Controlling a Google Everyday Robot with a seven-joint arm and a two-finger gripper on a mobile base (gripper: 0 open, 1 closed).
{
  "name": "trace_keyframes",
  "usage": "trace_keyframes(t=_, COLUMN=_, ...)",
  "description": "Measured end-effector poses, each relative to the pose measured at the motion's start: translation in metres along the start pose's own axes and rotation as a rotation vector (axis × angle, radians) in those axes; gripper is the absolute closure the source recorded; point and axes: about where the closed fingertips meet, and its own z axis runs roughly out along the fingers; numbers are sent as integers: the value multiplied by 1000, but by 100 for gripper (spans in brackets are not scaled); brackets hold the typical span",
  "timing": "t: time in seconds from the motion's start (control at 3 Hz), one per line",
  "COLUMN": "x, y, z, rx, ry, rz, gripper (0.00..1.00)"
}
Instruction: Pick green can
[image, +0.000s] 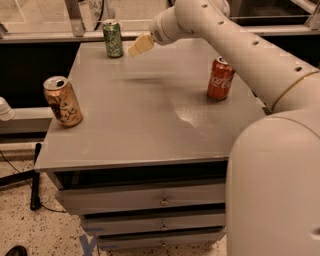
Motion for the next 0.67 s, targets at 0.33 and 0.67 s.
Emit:
trace_keyframes(t=0.33, x=-1, y=-6, z=30, rx=13, ry=-29, rz=26, gripper=0)
trace_keyframes(t=0.67, x=-12, y=-9, z=56, rx=8, ry=-71, rz=50, gripper=0)
